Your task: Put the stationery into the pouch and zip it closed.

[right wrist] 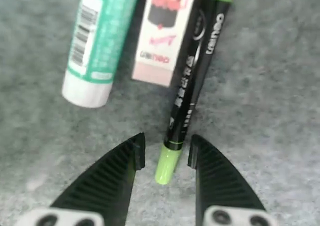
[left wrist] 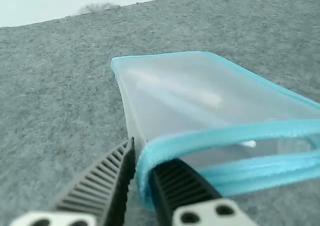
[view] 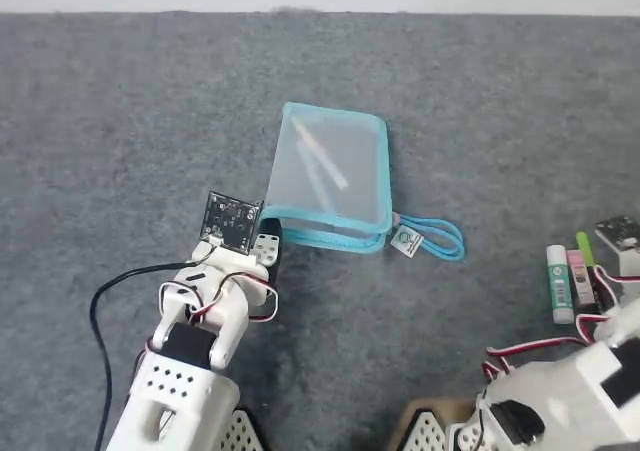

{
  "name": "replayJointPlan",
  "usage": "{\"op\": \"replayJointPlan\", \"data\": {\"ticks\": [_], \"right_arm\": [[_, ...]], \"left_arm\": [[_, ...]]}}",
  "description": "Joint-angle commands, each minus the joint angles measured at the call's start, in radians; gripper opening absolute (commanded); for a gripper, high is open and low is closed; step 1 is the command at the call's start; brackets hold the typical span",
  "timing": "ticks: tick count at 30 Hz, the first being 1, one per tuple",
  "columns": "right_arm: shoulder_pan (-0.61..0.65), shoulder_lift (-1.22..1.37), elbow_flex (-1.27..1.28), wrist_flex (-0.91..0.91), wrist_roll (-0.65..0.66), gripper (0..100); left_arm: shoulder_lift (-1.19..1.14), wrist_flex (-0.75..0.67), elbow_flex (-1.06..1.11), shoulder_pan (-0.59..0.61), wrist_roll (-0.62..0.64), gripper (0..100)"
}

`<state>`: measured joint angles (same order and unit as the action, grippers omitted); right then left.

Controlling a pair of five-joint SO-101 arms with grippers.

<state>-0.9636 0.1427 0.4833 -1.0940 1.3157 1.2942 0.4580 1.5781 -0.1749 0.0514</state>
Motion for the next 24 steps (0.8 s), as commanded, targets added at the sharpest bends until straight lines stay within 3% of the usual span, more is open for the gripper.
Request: {"op": "replayJointPlan", "data": {"ticks": [1, 3, 8, 13, 18, 24], "right_arm": [[-0.008, 0.012, -0.020, 0.019, 0.012, 7.7], [-0.008, 0.010, -0.020, 0.010, 0.011, 0.0], [-0.031, -0.033, -0.124, -0.091, -0.118, 0.6], [-0.013, -0.140, -0.364, -0.367, -0.278, 0.6], [0.153, -0.297, -0.482, -0.598, -0.339, 0.6], [0.435, -0.576, -0.460, -0.700, -0.493, 0.6]], "left_arm": [[0.014, -0.002, -0.028, -0.012, -0.012, 1], [0.014, -0.002, -0.028, -0.012, -0.012, 1], [0.015, 0.000, -0.028, -0.012, -0.012, 1], [0.015, -0.002, -0.028, -0.012, -0.012, 1], [0.017, -0.003, -0.028, -0.012, -0.012, 1], [0.017, -0.003, -0.028, -0.012, -0.015, 1]]}}
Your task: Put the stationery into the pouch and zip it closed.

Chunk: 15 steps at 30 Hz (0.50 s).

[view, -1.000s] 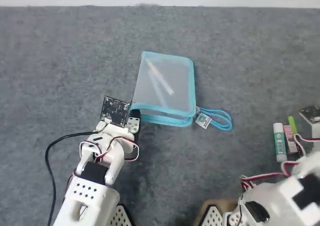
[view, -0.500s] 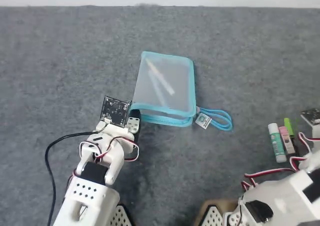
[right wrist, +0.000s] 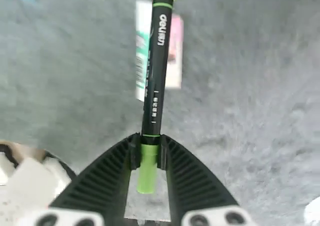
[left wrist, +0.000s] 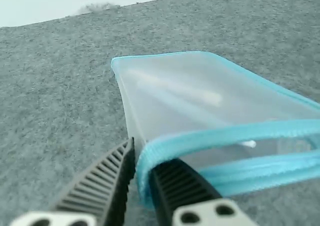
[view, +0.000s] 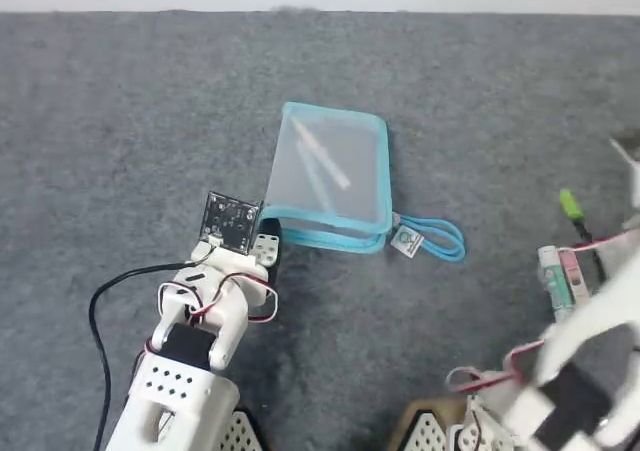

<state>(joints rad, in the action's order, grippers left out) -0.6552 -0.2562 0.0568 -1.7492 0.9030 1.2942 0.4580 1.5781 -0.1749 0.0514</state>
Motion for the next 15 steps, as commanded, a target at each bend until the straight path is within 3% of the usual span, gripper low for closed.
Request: {"op": "replayJointPlan", "data": {"ticks": [1, 6, 15], "right_arm": [[0.176, -0.236, -0.017, -0.045, -0.107, 0.6], [0.437, -0.492, 0.144, -0.048, -0.184, 0.6], [0.865, -0.768, 0.414, -0.047, -0.186, 0.6]], "left_arm": [[0.017, -0.003, -0.028, -0.012, -0.015, 1], [0.017, -0.003, -0.028, -0.012, -0.015, 1], [0.011, -0.046, -0.028, -0.006, -0.017, 1]]}}
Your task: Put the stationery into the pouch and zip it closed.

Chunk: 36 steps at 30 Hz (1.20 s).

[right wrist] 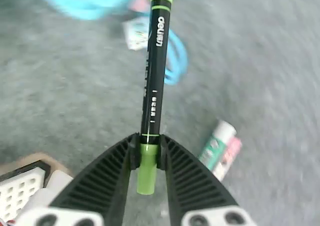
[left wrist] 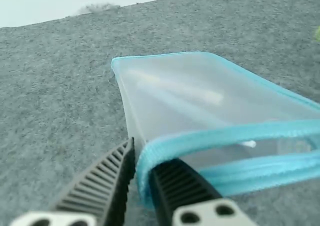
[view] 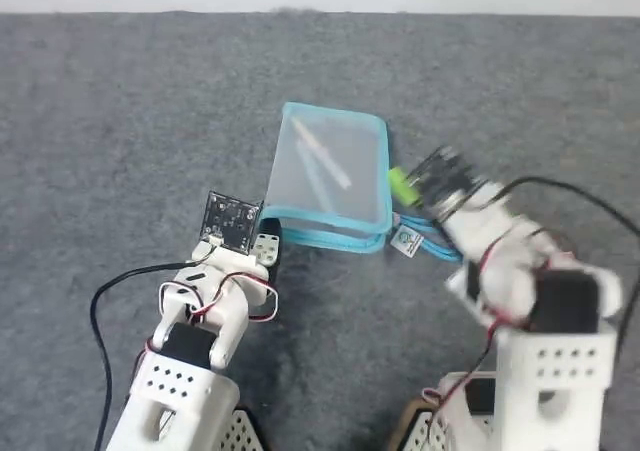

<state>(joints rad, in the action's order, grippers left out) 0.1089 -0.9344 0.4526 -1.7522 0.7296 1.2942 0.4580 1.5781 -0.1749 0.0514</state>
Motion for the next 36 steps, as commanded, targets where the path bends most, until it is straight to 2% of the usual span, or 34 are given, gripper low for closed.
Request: {"op": "replayJointPlan", "data": {"ticks": [1, 6, 11, 14, 17, 27, 36], "right_arm": [[0.134, -0.119, 0.029, -0.045, -0.011, 0.6], [0.259, -0.234, 0.091, -0.045, -0.009, 0.6], [0.351, -0.245, 0.166, -0.044, -0.014, 0.6], [0.364, -0.242, 0.192, -0.042, -0.018, 0.6], [0.364, -0.229, 0.201, -0.041, -0.089, 0.6], [0.364, 0.051, 0.173, 0.140, -0.265, 0.6], [0.364, 0.410, -0.138, 0.140, -0.434, 0.6]], "left_arm": [[0.011, -0.046, -0.028, -0.006, -0.017, 1], [0.011, -0.046, -0.028, -0.006, -0.017, 1], [0.011, -0.046, -0.028, -0.009, -0.017, 1], [0.011, -0.046, -0.028, -0.009, -0.017, 1], [0.011, -0.046, -0.028, -0.012, -0.017, 1], [0.011, -0.041, -0.028, -0.011, -0.017, 1], [0.011, -0.041, -0.028, -0.014, -0.017, 1]]}}
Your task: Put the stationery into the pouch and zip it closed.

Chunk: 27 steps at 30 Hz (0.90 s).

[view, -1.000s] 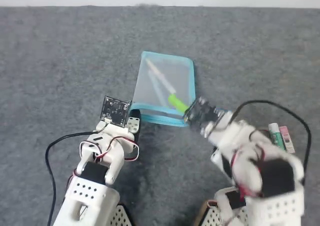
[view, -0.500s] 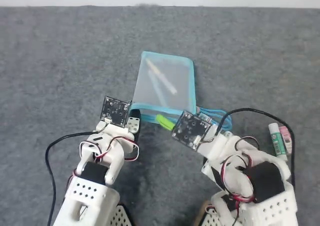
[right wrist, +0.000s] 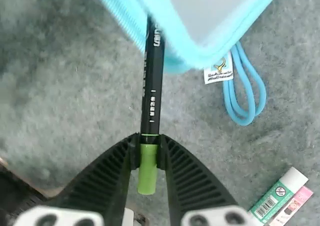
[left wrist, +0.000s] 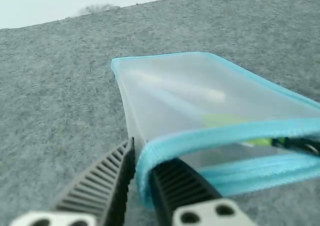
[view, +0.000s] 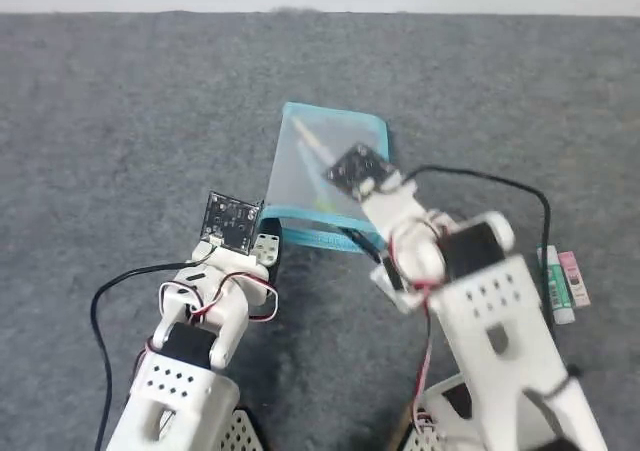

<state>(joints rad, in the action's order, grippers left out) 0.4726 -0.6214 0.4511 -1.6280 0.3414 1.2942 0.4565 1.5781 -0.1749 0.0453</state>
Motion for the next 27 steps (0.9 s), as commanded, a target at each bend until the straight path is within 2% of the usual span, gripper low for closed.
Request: {"op": "replayJointPlan", "data": {"ticks": [1, 7, 12, 15, 20, 27], "right_arm": [[0.001, 0.140, -0.186, 0.007, -0.060, 0.6], [0.007, 0.444, -0.628, -0.163, -0.170, 0.6], [0.018, 0.638, -0.864, -0.170, -0.255, 0.6], [0.053, 0.694, -0.895, -0.171, -0.258, 3.6], [0.082, 0.696, -0.899, -0.168, -0.255, 20.1], [0.076, 0.680, -0.896, -0.168, -0.226, 19.9]], "left_arm": [[0.011, -0.040, -0.028, -0.014, -0.011, 1], [0.011, -0.043, -0.028, -0.014, -0.011, 1], [0.009, -0.043, -0.028, -0.014, -0.011, 1], [0.009, -0.043, -0.028, -0.014, -0.011, 1], [0.009, -0.043, -0.028, -0.014, -0.011, 1], [0.009, -0.043, -0.028, -0.014, -0.011, 1]]}}
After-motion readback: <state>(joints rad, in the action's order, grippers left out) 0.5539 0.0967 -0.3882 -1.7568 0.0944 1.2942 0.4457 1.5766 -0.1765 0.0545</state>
